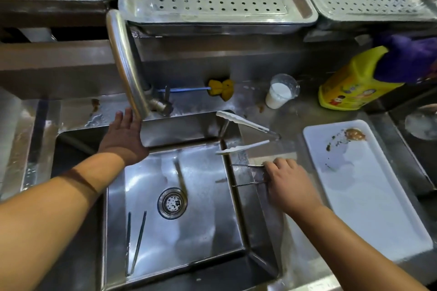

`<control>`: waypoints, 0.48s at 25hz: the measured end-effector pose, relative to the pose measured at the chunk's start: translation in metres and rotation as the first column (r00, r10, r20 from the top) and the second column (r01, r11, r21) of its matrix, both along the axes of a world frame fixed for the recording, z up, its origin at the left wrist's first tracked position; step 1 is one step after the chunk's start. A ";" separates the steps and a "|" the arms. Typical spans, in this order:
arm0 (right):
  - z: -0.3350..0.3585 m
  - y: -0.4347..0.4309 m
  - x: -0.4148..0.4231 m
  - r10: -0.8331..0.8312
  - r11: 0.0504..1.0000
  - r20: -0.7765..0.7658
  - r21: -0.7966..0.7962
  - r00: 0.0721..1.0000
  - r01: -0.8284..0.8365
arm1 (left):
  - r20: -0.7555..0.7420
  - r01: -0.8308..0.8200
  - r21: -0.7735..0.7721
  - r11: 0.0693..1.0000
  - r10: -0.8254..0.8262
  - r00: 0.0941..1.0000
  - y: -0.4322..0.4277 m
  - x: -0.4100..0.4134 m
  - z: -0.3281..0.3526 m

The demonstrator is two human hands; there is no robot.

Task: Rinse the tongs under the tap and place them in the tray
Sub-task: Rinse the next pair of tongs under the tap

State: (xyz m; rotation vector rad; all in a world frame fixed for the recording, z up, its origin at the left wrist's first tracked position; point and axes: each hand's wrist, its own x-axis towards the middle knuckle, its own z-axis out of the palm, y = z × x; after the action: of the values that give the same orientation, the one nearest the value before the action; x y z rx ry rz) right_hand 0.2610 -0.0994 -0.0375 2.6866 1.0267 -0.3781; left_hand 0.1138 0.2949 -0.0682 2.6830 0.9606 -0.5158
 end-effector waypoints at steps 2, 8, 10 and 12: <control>0.006 0.006 0.002 -0.006 0.998 -0.015 -0.055 1.000 0.005 | 0.028 0.005 0.008 1.000 -0.005 1.000 0.001 0.000 0.004; 0.028 0.063 -0.036 -0.055 0.963 -0.351 0.230 0.935 0.143 | 0.258 -0.259 -0.371 0.892 0.367 0.894 -0.034 -0.011 0.027; 0.030 0.100 -0.060 -0.081 0.904 -0.539 0.314 0.838 0.289 | 0.214 -0.319 -0.729 0.606 0.644 0.734 -0.062 -0.028 0.027; 0.027 0.134 -0.077 -0.071 0.848 -0.672 0.349 0.737 0.399 | 0.000 -0.271 -0.927 0.261 0.719 0.695 -0.089 -0.042 0.026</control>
State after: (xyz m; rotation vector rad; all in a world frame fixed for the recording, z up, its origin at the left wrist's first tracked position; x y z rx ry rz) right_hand 0.1836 0.0341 -0.0101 3.2372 1.0108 -1.3480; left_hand 0.0713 0.2055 -0.0420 1.2746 0.9631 -0.1437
